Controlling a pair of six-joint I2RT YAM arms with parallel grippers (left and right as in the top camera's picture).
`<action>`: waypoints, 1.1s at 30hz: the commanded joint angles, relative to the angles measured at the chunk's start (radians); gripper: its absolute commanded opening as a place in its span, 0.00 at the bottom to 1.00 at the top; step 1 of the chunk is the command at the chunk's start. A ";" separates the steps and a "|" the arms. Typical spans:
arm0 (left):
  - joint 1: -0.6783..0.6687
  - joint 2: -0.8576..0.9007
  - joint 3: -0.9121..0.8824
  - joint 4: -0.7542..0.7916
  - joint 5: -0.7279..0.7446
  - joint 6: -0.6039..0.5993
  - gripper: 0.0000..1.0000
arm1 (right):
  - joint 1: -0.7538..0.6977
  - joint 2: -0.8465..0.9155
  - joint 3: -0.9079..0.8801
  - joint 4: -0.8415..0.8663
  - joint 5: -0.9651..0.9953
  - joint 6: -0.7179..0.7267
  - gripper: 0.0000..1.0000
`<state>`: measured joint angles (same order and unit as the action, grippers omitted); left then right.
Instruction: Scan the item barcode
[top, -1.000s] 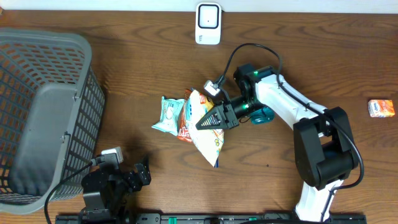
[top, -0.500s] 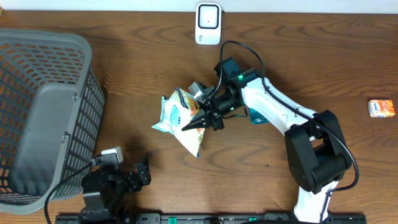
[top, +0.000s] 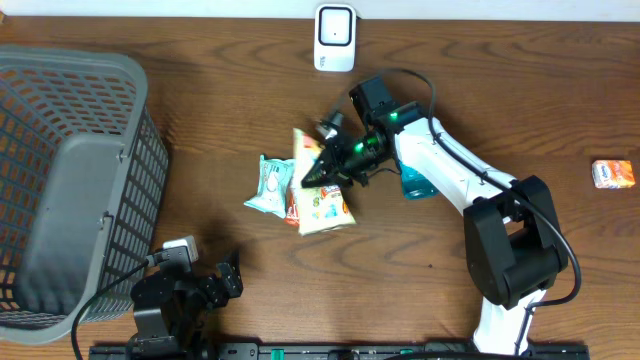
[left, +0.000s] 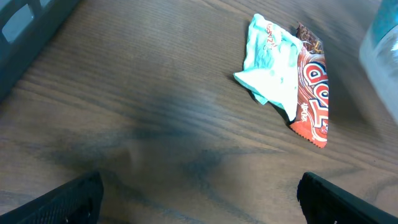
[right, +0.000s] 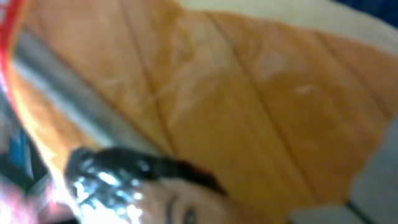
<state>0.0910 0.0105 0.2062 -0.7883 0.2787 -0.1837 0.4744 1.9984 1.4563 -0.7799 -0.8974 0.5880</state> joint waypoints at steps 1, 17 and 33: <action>0.004 -0.002 -0.004 -0.071 0.000 -0.002 0.98 | -0.019 -0.003 0.008 -0.014 0.180 0.725 0.01; 0.004 -0.002 -0.004 -0.071 0.000 -0.002 0.98 | -0.113 -0.002 0.008 0.172 0.046 1.461 0.02; 0.004 -0.002 -0.004 -0.071 0.000 -0.002 0.98 | -0.116 -0.002 0.008 -0.058 0.219 1.131 0.02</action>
<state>0.0910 0.0105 0.2062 -0.7883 0.2787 -0.1837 0.3614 1.9984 1.4574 -0.8307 -0.6613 1.7092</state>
